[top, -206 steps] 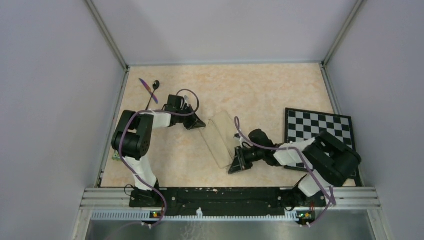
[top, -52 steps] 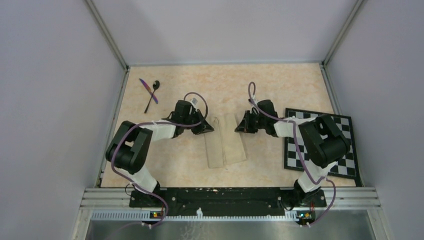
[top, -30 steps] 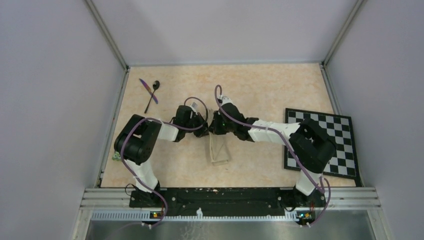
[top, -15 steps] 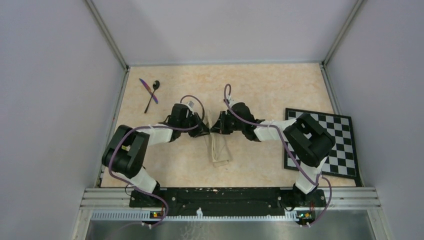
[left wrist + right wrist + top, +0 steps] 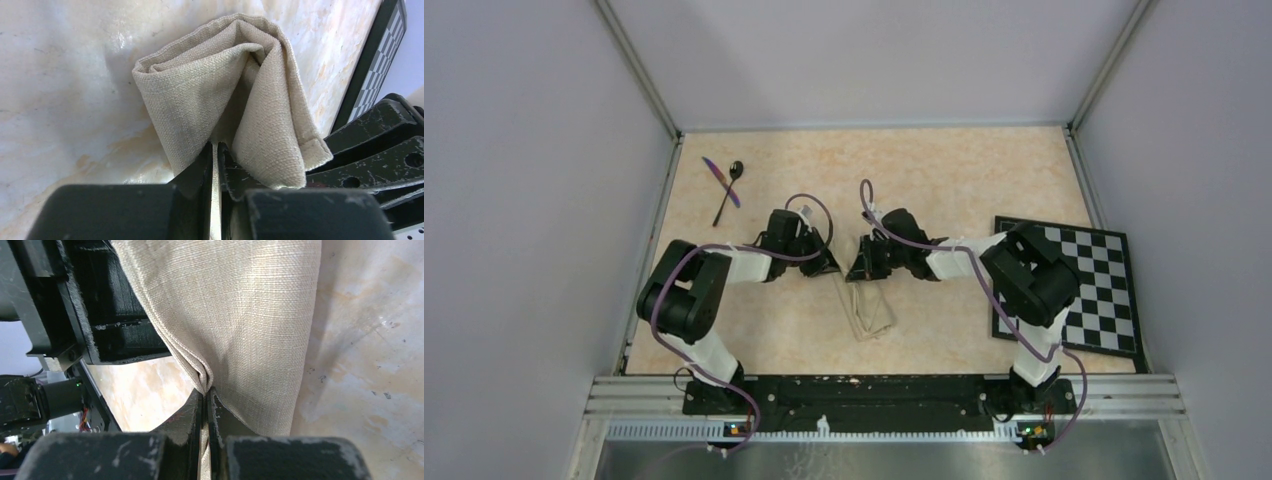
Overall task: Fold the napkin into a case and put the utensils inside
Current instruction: Fold the 2/3-rectangle-folded napkin at the center of the board.
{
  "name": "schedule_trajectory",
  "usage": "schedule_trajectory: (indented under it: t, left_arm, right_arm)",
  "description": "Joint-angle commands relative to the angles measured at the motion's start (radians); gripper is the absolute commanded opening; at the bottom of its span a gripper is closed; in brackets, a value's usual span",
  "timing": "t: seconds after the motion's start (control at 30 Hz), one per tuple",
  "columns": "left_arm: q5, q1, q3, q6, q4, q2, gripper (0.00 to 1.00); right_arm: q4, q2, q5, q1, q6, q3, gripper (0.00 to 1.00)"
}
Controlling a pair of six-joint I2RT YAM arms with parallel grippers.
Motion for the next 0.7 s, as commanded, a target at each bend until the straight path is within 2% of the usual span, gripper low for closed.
schedule_trajectory:
  t: [0.0, 0.27, 0.47, 0.53, 0.67]
  left_arm:
    - [-0.041, 0.004, 0.004, 0.011, 0.042, 0.025, 0.1]
    - [-0.071, 0.005, 0.003, 0.053, -0.009, -0.04, 0.1]
    - [-0.067, 0.003, 0.012, 0.047, -0.016, -0.058, 0.13]
    - [-0.068, 0.005, -0.007, 0.042, -0.016, -0.09, 0.16]
    - [-0.127, 0.007, -0.051, 0.052, -0.06, -0.208, 0.3]
  right_arm:
    - [-0.008, 0.023, -0.047, 0.007, -0.027, 0.041, 0.0]
    - [-0.032, 0.0, -0.08, 0.006, -0.01, 0.041, 0.0]
    - [0.091, 0.058, -0.045, 0.009, 0.108, 0.013, 0.0]
    - [0.116, 0.061, -0.023, 0.009, 0.132, -0.009, 0.0]
    - [0.147, 0.048, 0.027, 0.006, 0.166, -0.039, 0.0]
